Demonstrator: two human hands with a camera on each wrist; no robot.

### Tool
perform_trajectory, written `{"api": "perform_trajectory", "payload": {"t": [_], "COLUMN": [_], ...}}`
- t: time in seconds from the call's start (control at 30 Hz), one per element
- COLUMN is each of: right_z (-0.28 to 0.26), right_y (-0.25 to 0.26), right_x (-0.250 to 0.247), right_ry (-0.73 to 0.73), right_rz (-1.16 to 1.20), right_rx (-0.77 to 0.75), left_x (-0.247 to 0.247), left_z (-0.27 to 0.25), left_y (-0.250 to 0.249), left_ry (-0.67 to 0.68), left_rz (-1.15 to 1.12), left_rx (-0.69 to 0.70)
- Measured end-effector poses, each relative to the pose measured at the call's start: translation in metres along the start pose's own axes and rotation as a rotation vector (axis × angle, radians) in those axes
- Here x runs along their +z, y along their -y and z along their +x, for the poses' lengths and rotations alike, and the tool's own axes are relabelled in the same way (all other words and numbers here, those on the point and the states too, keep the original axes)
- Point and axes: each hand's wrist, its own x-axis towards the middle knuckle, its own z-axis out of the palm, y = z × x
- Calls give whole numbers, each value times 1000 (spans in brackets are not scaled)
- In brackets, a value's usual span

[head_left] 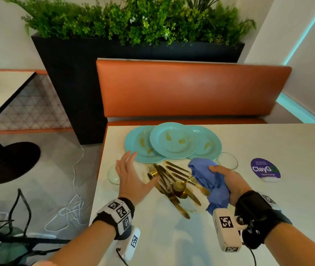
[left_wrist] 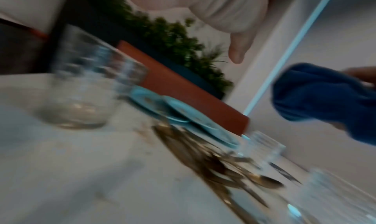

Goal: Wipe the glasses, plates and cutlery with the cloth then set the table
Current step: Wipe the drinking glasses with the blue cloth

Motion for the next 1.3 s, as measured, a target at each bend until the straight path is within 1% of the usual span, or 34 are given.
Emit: {"api": "perform_trajectory", "payload": {"t": [0.03,0.07,0.17,0.23,0.27,0.3,0.37,0.43,0.47,0.5,0.57,0.7,0.73,0.77,0.8,0.83,0.87,0.9,0.93,0.97,1.0,1.03,1.07,1.1,1.13,1.17,1.2,1.23,1.27,1.3], "right_z": [-3,-6,-17,-25,-28,-31,-35,-39,-39,-40,-40,-42,-42,-44,-44,-44,-45,-45,-48,-46,-48,-48,-45,-46,-43,-43,-46,-52,-57,-58], "right_y": [4,7,13,13,10,6,-5,-16,-22,-27,-35,-43,-44,-44,-46,-49,-52,-55,-57,-64,-65,-64,-62,-60,-60,-56,-49,-40,-34,-31], "right_x": [-8,-17,-52,-79,-92,-104,-124,-140,-146,-153,-161,-164,-163,-161,-159,-155,-149,-142,-136,-132,-126,-122,-120,-116,-114,-110,-105,-97,-91,-88], "right_ry": [-17,-34,-91,-166,-202,-236,-306,-349,-368,-378,-381,-372,-382,-402,-430,-459,-470,-401,-266,-169,-105,-9,52,41,12,3,53,81,127,184], "right_rz": [20,38,71,95,117,136,173,199,207,207,195,155,101,-17,-200,-444,-705,-930,-1084,-1240,-1346,-1362,-1369,-1321,-1194,-1035,-818,-539,-184,26], "right_rx": [-14,-28,-106,-152,-166,-175,-173,-156,-148,-139,-126,-139,-169,-223,-298,-408,-579,-785,-870,-891,-885,-747,-629,-436,-292,-194,-177,-208,-179,-164], "left_x": [11,22,66,99,114,128,152,172,181,188,201,222,223,222,219,216,210,203,198,191,182,179,173,167,160,156,152,148,143,138], "left_z": [-4,-10,-38,-58,-66,-74,-85,-92,-94,-95,-94,-89,-88,-89,-88,-87,-85,-83,-82,-77,-72,-67,-63,-60,-59,-56,-53,-47,-39,-32], "left_y": [-16,-32,-67,-82,-88,-94,-103,-108,-108,-110,-115,-117,-117,-118,-121,-127,-134,-143,-149,-156,-163,-163,-161,-160,-160,-160,-160,-161,-161,-160], "left_ry": [64,161,525,691,741,767,791,796,777,756,730,649,624,630,645,669,717,751,830,900,900,880,801,739,691,620,540,463,402,368], "left_rz": [-21,-51,-124,-165,-184,-202,-199,-179,-183,-182,-176,-135,-110,-87,-87,-135,-232,-329,-426,-455,-352,-244,-159,-136,-156,-183,-194,-210,-216,-203], "left_rx": [71,114,148,145,140,113,12,-80,-116,-136,-128,-129,-101,-73,-26,29,81,137,193,271,408,544,710,837,923,993,1039,1076,1108,1144]}}
